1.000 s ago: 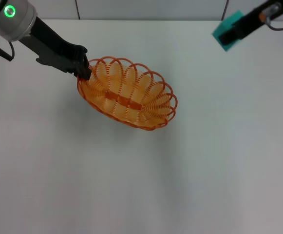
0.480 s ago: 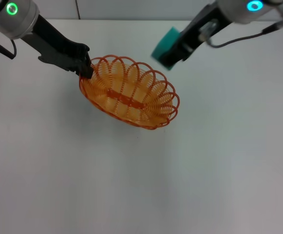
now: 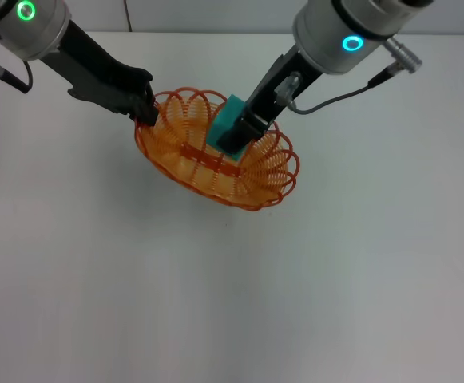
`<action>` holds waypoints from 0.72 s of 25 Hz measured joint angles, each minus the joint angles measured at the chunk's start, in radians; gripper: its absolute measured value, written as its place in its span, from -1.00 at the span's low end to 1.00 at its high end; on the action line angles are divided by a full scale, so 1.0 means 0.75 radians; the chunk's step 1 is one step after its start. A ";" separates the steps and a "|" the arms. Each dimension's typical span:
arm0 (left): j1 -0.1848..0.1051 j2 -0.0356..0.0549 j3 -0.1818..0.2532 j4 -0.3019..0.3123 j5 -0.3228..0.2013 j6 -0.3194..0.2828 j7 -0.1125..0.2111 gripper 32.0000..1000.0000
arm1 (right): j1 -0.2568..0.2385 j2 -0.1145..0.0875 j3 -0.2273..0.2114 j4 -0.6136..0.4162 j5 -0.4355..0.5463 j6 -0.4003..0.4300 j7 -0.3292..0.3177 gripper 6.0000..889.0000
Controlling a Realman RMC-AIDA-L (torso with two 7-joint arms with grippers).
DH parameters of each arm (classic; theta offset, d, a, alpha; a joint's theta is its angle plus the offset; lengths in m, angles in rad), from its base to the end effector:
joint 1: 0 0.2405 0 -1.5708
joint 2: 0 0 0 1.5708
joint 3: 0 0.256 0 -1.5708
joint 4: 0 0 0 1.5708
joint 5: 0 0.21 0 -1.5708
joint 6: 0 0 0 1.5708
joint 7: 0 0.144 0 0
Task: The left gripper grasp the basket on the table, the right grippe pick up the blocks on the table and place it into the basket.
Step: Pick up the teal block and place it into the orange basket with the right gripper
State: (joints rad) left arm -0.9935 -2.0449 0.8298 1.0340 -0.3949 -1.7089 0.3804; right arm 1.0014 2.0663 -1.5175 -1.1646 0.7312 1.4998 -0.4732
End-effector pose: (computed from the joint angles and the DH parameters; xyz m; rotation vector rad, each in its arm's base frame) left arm -0.1421 0.4159 0.0493 -2.3684 -1.4885 0.2615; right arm 0.0480 0.3809 -0.0461 -2.8178 0.6315 -0.4246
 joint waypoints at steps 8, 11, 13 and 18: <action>-0.005 0.003 -0.002 -0.030 -0.020 0.007 0.000 -0.87 | 0.006 0.003 -0.004 0.059 0.017 -0.022 -0.020 0.15; -0.005 0.004 0.000 -0.030 -0.021 0.008 0.000 -0.87 | 0.011 0.004 -0.004 0.087 0.026 -0.030 -0.029 0.15; -0.007 0.004 0.002 -0.031 -0.021 0.009 0.001 -0.87 | 0.014 0.004 -0.004 0.095 0.027 -0.031 -0.035 0.15; -0.012 0.004 -0.001 -0.031 -0.022 0.008 0.007 -0.87 | 0.015 0.004 -0.003 0.124 0.029 -0.047 -0.040 0.15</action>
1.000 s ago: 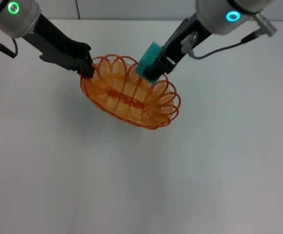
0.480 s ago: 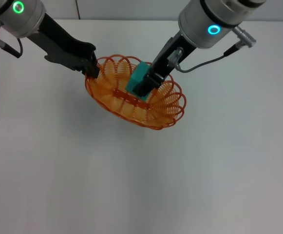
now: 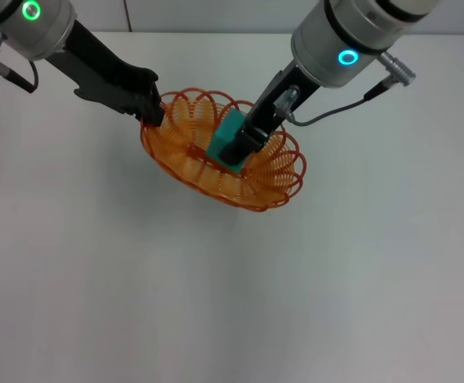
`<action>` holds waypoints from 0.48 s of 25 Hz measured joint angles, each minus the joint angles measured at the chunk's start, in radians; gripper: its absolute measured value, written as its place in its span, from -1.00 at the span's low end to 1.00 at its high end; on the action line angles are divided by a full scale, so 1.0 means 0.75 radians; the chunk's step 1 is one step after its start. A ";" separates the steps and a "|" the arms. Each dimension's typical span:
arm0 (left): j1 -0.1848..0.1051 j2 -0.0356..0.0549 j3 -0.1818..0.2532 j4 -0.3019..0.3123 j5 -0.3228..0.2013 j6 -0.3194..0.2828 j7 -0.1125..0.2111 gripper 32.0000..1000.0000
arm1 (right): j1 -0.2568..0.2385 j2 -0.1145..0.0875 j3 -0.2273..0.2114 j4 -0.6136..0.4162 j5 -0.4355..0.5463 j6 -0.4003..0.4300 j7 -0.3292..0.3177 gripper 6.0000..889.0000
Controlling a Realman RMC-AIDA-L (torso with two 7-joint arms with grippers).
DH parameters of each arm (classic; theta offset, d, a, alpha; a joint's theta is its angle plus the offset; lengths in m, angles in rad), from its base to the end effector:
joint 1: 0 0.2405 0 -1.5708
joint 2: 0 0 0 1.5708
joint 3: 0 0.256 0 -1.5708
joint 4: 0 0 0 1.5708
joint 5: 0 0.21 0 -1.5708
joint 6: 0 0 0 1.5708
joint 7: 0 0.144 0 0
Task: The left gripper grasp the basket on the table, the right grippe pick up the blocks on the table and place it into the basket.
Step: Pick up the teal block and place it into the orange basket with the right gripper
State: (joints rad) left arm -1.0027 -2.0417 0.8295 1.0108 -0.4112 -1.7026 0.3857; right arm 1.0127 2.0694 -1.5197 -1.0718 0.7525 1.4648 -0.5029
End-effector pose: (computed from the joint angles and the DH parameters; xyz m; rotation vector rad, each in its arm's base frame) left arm -0.1396 0.4170 0.0461 -2.3890 -1.4914 0.2527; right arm 0.0596 0.3836 -0.0566 -2.8352 0.6776 -0.4440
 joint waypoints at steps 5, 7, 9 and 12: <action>-0.007 0.000 -0.004 0.000 0.000 -0.002 0.002 -0.87 | 0.003 0.000 0.006 0.019 0.001 -0.002 0.000 0.15; -0.007 0.000 -0.003 0.000 0.000 -0.003 0.002 -0.87 | 0.004 0.000 0.006 0.020 0.001 -0.002 0.000 0.15; -0.007 0.000 -0.003 0.000 0.000 -0.004 0.002 -0.87 | 0.004 0.000 0.005 0.020 0.001 -0.002 0.000 0.15; -0.007 0.000 -0.005 0.004 0.000 -0.005 0.003 -0.87 | 0.005 0.000 0.009 0.020 0.001 -0.002 0.000 0.16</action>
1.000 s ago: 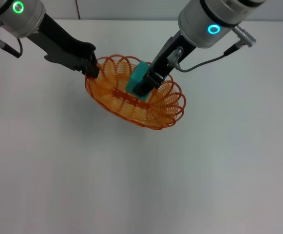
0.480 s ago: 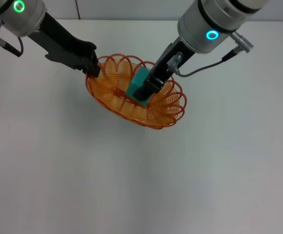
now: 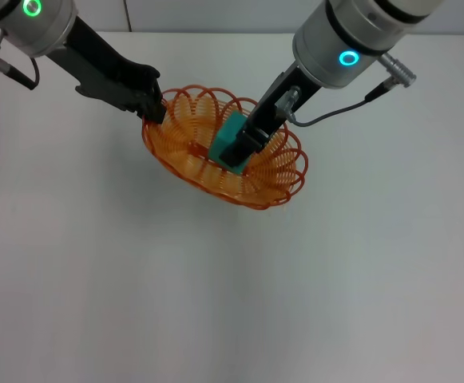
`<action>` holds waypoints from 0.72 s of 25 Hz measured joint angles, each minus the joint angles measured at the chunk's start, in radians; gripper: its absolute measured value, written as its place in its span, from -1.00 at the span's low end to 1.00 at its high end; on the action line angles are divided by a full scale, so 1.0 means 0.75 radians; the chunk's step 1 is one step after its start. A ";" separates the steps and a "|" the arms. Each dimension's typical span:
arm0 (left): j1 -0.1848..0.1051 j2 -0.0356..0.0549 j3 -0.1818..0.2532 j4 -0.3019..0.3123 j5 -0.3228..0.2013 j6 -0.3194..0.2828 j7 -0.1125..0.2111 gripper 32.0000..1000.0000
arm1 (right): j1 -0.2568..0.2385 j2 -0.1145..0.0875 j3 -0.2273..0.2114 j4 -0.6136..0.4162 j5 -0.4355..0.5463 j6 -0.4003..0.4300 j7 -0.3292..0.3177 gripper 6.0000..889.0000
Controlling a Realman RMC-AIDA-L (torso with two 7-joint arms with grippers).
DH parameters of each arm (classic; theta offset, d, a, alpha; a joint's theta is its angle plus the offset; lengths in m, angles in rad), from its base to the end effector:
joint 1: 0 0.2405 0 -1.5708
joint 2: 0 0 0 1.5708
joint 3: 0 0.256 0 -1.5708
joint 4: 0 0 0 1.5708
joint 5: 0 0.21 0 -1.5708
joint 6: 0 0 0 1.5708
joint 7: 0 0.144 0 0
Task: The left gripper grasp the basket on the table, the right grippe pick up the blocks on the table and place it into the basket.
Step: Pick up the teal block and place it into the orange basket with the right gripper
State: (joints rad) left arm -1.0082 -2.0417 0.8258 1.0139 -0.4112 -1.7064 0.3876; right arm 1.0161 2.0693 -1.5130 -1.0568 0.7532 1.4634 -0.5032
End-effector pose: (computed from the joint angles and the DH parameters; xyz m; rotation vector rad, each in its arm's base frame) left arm -0.1371 0.4175 0.0469 -2.3945 -1.4844 0.2489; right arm 0.0614 0.3847 -0.0569 -2.8334 0.6956 -0.4455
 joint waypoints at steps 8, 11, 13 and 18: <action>0.002 0.000 -0.003 0.004 0.000 -0.001 0.003 -0.87 | -0.001 0.000 -0.001 -0.010 0.000 -0.001 0.000 0.37; 0.002 0.000 -0.003 0.006 0.000 -0.001 0.003 -0.87 | -0.001 0.000 0.005 -0.010 0.000 -0.003 0.000 0.66; 0.003 0.000 -0.003 0.006 0.000 0.000 0.003 -0.87 | -0.002 0.000 0.007 -0.011 0.005 -0.007 0.000 0.78; 0.005 0.000 -0.003 0.005 0.000 0.001 0.003 -0.87 | -0.007 -0.001 0.006 -0.013 0.029 -0.012 0.000 0.88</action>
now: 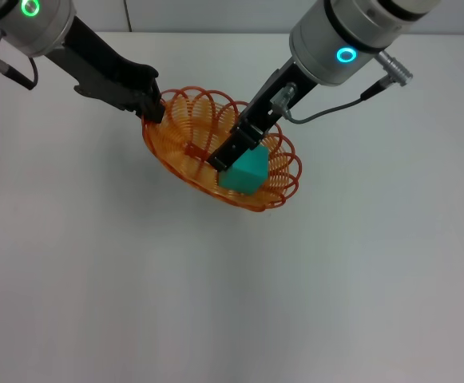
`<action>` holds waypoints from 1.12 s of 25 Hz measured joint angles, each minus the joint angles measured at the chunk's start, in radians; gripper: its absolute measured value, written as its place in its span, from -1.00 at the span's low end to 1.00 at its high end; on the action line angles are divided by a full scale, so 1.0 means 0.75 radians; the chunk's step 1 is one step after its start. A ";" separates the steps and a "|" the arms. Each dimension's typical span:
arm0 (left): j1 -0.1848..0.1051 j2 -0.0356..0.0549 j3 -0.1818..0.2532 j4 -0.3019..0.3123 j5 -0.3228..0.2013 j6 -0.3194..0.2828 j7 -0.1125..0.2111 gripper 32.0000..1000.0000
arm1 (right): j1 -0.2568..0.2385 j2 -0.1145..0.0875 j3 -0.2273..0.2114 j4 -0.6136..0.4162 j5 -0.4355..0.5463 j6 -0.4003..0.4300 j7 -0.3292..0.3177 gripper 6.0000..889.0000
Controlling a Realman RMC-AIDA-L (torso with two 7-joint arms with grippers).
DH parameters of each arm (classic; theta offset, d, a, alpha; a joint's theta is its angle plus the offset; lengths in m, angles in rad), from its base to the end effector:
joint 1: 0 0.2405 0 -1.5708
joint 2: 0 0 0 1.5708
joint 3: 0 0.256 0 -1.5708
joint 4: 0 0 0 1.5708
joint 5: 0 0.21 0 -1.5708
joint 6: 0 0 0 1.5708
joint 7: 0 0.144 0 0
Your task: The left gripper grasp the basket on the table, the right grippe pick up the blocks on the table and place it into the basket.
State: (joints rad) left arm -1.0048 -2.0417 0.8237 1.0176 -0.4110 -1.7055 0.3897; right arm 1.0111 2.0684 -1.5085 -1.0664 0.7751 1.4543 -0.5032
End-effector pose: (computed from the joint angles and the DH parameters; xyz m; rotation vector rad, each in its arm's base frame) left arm -0.1381 0.4175 0.0478 -2.3919 -1.4835 0.2448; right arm 0.0579 0.3845 -0.0563 -2.8438 0.7010 -0.4031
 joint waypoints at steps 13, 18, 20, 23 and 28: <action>0.001 0.000 0.000 -0.006 0.000 0.004 0.003 -0.87 | -0.001 -0.003 0.000 0.000 -0.002 0.000 0.001 0.99; 0.005 0.000 0.000 -0.007 0.000 0.006 0.007 -0.87 | -0.015 -0.006 0.003 -0.060 -0.009 0.027 0.021 0.99; 0.006 0.000 0.000 -0.007 0.000 0.006 0.008 -0.87 | -0.032 -0.007 0.004 -0.107 -0.011 0.045 0.032 0.99; 0.007 0.000 0.000 -0.007 0.000 0.006 0.012 -0.87 | -0.061 -0.007 0.005 -0.180 -0.012 0.073 0.056 0.99; 0.007 0.003 -0.001 -0.007 0.000 0.008 0.016 -0.87 | -0.113 -0.007 0.005 -0.284 -0.013 0.118 0.095 0.99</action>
State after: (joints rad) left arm -0.9996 -2.0393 0.8226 1.0124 -0.4110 -1.6996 0.4019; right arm 0.9261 2.0630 -1.5048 -1.2794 0.7654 1.5430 -0.4318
